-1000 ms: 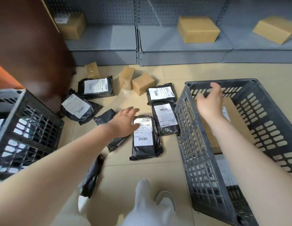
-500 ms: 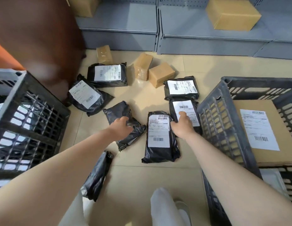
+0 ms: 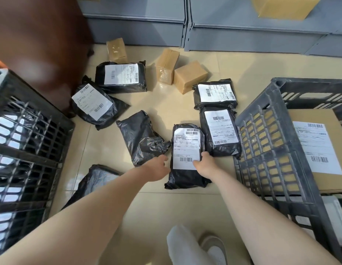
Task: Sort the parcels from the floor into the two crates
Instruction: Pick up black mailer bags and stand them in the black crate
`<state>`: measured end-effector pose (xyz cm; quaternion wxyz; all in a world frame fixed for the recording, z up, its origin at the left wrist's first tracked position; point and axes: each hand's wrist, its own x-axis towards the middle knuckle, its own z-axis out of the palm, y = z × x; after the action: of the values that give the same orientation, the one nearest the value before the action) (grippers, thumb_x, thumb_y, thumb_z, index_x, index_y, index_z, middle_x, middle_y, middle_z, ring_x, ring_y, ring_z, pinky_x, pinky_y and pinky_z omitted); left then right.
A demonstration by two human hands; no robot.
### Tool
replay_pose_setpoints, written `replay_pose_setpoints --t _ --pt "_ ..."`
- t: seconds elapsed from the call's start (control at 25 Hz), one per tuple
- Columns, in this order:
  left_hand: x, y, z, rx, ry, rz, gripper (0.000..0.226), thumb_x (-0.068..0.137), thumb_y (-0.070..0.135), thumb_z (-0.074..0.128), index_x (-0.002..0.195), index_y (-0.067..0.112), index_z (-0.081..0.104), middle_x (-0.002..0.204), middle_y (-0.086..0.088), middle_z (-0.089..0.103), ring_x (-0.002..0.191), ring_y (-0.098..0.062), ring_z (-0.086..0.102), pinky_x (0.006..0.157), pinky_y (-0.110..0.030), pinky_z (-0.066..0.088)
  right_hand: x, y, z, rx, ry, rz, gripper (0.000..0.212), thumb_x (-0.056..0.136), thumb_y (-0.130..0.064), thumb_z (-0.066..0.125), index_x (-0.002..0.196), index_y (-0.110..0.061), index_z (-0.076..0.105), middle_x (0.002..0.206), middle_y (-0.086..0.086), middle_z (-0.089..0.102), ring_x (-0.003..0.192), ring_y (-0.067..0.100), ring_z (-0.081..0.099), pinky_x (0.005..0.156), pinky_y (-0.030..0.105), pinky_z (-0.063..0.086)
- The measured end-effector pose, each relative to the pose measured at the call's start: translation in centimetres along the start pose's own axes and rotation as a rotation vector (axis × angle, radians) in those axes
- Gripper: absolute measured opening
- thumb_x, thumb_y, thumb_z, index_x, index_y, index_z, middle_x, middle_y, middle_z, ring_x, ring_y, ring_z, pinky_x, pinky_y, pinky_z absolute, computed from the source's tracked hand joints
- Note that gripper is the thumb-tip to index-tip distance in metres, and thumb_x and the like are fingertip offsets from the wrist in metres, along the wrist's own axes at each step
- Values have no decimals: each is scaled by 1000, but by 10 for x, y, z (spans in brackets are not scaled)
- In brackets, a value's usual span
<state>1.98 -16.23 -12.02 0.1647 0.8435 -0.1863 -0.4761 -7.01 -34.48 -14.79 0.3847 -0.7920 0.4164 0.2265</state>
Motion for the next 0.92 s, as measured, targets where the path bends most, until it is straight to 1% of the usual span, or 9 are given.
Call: replay_pose_setpoints --t 0.16,0.28,0.4,0.48,0.56,0.64,0.68,0.84,0.92 --pt "6 3 19 -275 24 -52 51 91 12 46 141 16 37 123 -10 60 98 -27 62 79 -34 52 -5 3 11 226 37 9 47 91 -38 64 125 -9 49 110 3 56 103 23 56 92 33 45" --pt "8 -8 21 -427 44 -101 62 89 22 56 146 18 31 117 -8 63 105 -28 63 83 -35 52 -4 7 17 433 8 77 43 90 -37 65 119 -6 58 105 2 61 96 20 56 90 33 45" --pt "7 -10 19 -624 86 -128 60 85 34 66 138 15 44 123 -4 62 111 -23 61 91 -34 51 -11 -3 23 726 -119 155 27 91 -35 67 103 -12 59 102 3 70 93 23 63 102 46 46" --pt "7 -10 16 -749 145 -98 60 82 34 70 134 18 45 124 -5 63 110 -22 62 98 -37 50 -13 -11 22 821 -92 146 19 90 -32 69 96 -18 58 105 7 72 100 27 68 97 49 51" --pt "3 -6 9 -845 187 -62 53 83 28 73 127 19 45 118 -7 64 103 -21 65 89 -32 54 -15 -18 17 872 -59 113 15 90 -25 69 98 -15 62 105 9 74 95 26 70 83 43 57" --pt "-1 -1 -2 -885 200 -17 41 87 22 70 121 20 47 113 -6 66 96 -18 66 78 -26 53 -18 -21 11 919 -74 82 21 90 -22 68 109 -13 65 105 7 75 90 23 73 71 35 58" --pt "-4 2 -10 -862 195 5 37 88 22 68 120 21 48 112 -4 66 95 -17 66 78 -26 53 -21 -21 7 953 -97 73 25 91 -22 68 113 -13 64 105 6 75 89 23 73 71 34 58" --pt "-20 14 -59 -800 113 137 30 92 13 63 120 22 54 103 0 66 85 -14 66 76 -24 56 -33 -31 -13 1118 -164 49 23 92 -22 67 113 -15 65 103 7 75 94 25 71 83 39 56" --pt "-32 18 -90 -721 107 217 24 94 15 62 116 23 57 104 0 68 89 -17 68 81 -26 56 -41 -47 -25 1158 -206 -10 22 92 -24 66 114 -17 65 106 8 75 100 26 69 90 41 54"
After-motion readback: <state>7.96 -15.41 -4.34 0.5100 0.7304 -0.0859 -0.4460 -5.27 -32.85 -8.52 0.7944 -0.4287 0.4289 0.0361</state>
